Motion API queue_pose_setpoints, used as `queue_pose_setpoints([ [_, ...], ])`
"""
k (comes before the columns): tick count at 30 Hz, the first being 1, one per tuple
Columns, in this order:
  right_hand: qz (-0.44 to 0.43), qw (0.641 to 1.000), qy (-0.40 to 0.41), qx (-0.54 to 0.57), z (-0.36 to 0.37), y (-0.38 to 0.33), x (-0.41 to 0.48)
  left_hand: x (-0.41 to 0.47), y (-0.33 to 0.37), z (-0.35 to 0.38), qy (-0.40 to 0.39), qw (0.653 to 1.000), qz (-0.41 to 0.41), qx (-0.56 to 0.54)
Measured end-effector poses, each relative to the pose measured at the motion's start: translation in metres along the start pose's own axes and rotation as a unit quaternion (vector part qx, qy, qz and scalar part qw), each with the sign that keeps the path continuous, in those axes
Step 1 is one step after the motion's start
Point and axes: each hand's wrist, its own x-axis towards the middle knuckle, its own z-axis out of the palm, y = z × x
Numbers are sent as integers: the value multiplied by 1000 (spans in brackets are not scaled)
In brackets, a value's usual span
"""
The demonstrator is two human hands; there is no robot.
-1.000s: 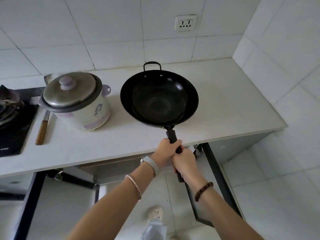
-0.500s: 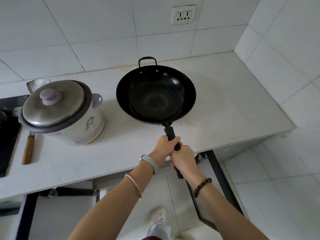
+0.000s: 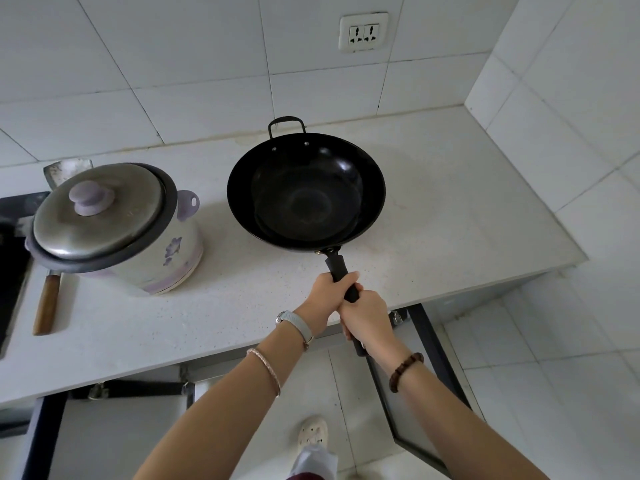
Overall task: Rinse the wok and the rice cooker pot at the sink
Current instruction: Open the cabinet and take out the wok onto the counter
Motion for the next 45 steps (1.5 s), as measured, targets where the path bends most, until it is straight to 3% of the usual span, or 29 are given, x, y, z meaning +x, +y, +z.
queue_pose_setpoints([
  [5,-42,999,-4,-10,-16,8,1,-2,0,2,-55,992,-26,-107],
  [10,-94,995,22,-20,-31,27,2,1,-6,9,-67,993,-27,-91],
  [20,-139,973,132,-128,-69,54,16,13,-6,34,-113,989,-54,-82],
  [30,-144,936,260,-187,-106,65,41,27,10,82,-109,975,-61,-187],
  [45,-141,950,243,-136,-128,68,33,9,0,87,-86,982,-29,-166],
])
